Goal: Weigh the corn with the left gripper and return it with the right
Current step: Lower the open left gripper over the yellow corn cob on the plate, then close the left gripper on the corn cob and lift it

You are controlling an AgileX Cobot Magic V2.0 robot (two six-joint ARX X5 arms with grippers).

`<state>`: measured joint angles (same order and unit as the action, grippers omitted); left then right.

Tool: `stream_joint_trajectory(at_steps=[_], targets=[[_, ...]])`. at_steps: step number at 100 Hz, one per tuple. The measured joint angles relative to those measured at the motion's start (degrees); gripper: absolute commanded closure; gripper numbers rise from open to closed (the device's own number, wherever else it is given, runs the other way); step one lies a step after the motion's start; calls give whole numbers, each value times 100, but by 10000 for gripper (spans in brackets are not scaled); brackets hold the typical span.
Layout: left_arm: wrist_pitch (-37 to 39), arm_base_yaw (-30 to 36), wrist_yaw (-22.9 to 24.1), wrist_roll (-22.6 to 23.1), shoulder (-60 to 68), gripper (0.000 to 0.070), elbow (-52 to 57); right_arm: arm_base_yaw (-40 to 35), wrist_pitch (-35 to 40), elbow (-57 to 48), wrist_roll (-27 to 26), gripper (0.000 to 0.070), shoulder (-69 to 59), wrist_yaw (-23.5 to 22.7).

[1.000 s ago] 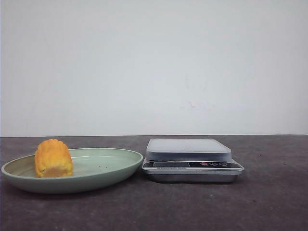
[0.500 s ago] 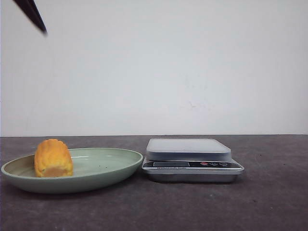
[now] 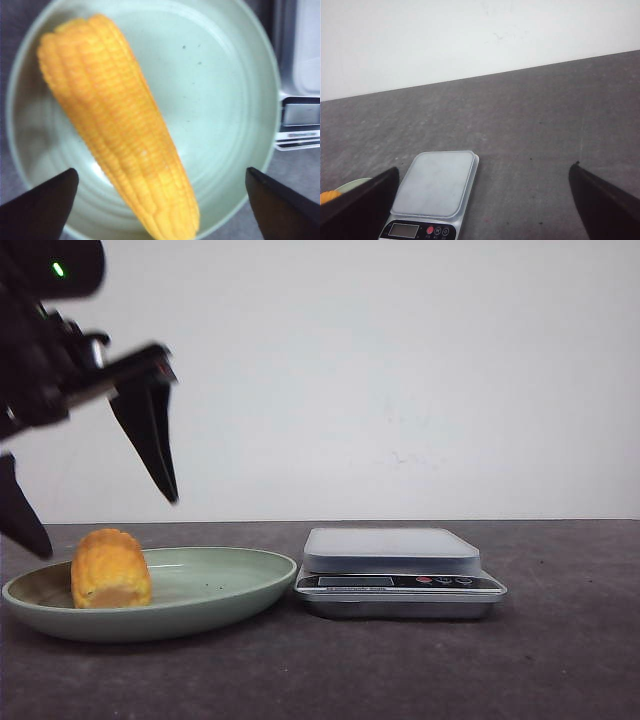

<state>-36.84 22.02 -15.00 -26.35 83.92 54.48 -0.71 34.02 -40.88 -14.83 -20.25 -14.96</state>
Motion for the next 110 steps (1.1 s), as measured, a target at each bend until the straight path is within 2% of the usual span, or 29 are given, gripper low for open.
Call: stream_joint_trajectory(at_steps=[12,18,23,31,35,60,91,110], targets=[[262,81,7,-136,341,9,0,0,28,0,0,4,0,0],[411,116,9,-216,476,99,0,0,101,0,0,4,0,0],[525,140,11,-273,573,275,0,0,186,0,0,4,0,0],[654,173,11,-319,649,700,0,0,326,0,2,4,0,0],[695,188,7,-332,654,678,0,0,411,0,7,4,0,0],[697,258,-66,-256,505,689,120,0,605,0,136,4,0,0],[767,369,-901,-146,-219,689,1305,-20,605,0,155,5,0,0],[750,634,-1078,-120,-278,689,2249,-238,619,0,155,4,0,0]])
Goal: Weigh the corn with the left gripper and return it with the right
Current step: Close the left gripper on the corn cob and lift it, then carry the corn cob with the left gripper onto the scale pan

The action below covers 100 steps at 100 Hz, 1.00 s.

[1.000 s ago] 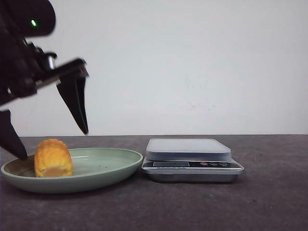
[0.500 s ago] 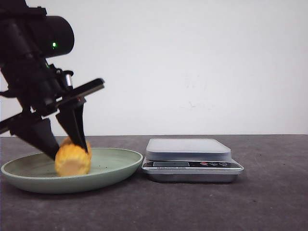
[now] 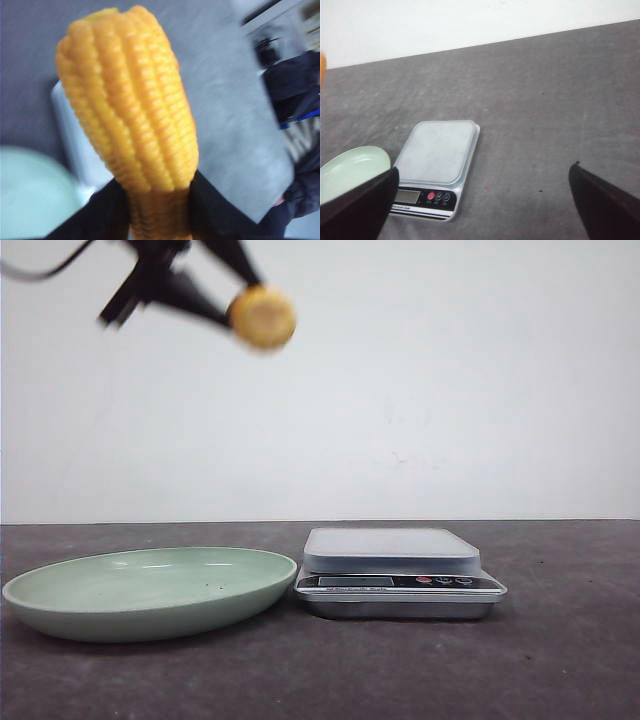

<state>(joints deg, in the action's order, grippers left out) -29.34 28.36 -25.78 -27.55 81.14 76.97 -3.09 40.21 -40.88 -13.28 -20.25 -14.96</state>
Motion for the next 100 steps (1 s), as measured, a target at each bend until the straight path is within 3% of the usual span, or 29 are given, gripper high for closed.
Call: stream_joint_trajectory(at_steps=[17,42,70,100], targets=[[260,249,208,70,-24,689,599,-151,103,0,7,5,0,2],[658,448,745,107,52,689,623,-275,101,0,116,5,0,184],[752,625,737,46,1163,689,623,-365,101,0,249,5,0,455],[710,643,114,-393,2524,689,623,-372,42,22,299,5,-4,466]])
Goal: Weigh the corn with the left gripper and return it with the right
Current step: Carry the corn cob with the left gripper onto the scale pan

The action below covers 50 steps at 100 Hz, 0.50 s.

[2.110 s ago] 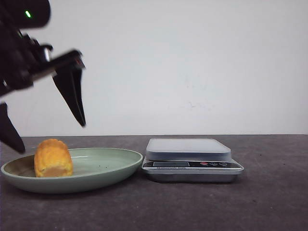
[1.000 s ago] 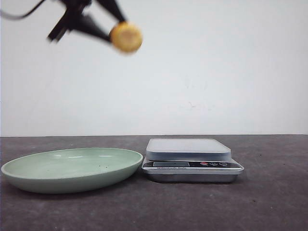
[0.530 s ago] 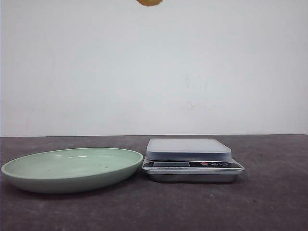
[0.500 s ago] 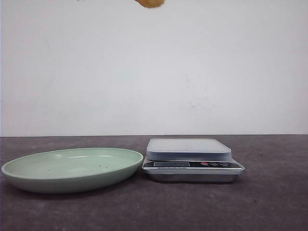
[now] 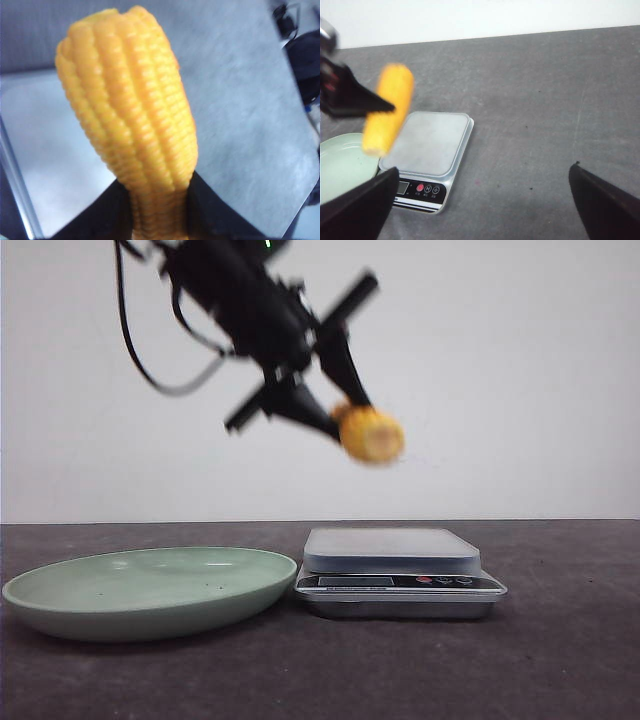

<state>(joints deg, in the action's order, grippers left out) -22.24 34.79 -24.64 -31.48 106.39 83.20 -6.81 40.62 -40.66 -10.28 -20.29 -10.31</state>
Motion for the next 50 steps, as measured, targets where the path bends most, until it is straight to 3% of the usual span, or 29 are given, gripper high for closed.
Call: stream_joint_trajectory(at_steps=[26,50], targets=[[-107,103,-74,-177,496,689,-2,0,-55,109,0,5,0,0],[-138,122,184,-223,570,684,-2,0,-98,109,-2,5,0,4]])
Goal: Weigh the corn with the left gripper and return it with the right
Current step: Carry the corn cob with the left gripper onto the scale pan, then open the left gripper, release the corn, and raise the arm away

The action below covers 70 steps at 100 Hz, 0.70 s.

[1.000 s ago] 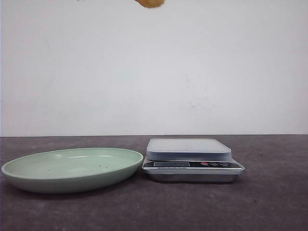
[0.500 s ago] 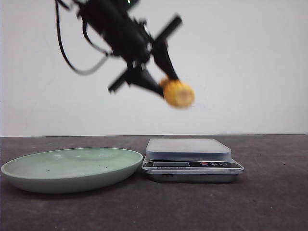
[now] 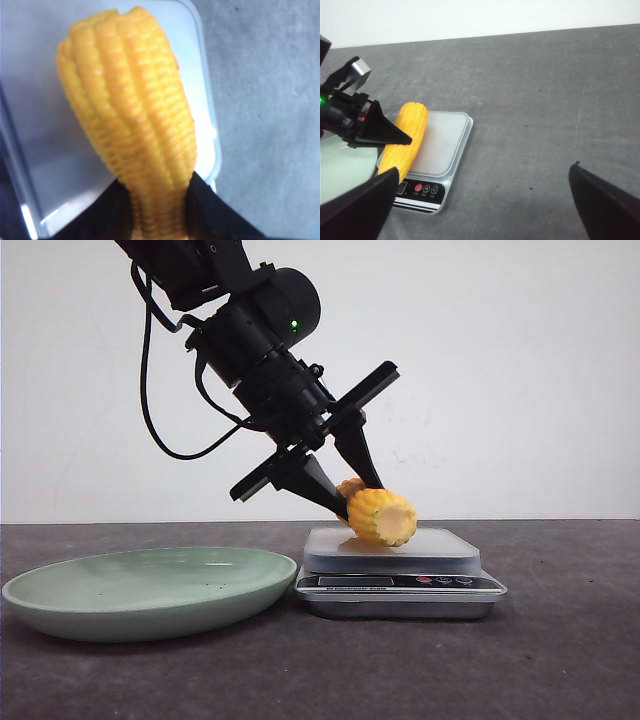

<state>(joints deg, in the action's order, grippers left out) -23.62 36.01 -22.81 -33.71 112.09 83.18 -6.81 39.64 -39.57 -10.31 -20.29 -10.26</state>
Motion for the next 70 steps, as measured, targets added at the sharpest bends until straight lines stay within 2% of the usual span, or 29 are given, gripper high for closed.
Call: stream_joint_trajectory(at_steps=[14,23,28,47,61,70], targets=[[-44,0,37,-15,4,646,0,0,0,0,0,5,0,7],[-61,2,111,-17,4,509,0,0,0,0,0,5,0,131],[-63,2,146,-17,4,462,0,0,0,0,0,5,0,133],[-63,2,166,-17,4,447,0,0,0,0,0,5,0,136],[-70,2,177,-17,4,247,0,0,0,0,0,5,0,136],[-90,2,199,-17,4,179,0,0,0,0,0,5,0,136]])
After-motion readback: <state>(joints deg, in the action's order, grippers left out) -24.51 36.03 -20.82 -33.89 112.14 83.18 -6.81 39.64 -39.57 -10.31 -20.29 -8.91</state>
